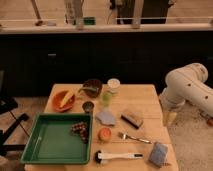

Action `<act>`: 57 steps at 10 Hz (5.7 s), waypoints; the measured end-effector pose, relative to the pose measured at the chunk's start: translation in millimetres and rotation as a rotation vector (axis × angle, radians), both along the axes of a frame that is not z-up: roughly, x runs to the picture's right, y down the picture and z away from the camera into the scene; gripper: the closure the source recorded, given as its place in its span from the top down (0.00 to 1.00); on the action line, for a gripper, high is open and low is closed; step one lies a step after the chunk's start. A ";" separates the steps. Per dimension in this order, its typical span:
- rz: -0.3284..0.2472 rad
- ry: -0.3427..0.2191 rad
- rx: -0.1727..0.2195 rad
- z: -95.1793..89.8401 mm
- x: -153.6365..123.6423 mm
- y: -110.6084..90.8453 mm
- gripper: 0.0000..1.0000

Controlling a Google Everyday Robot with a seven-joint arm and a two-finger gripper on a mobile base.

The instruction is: Place sponge in paper cup

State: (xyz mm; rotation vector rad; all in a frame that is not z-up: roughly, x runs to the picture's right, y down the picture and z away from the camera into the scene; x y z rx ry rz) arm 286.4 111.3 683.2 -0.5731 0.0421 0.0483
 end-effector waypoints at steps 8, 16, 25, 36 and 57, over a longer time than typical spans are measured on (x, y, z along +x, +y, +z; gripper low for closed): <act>0.000 0.000 0.000 0.0 0.0 0.0 0.80; 0.000 0.000 0.000 0.0 0.0 0.0 0.80; -0.254 -0.356 0.066 -14.6 -13.4 53.3 0.80; -0.325 -0.485 0.090 -15.6 -9.4 74.7 0.80; -0.365 -0.813 -0.151 59.8 -4.5 213.2 0.80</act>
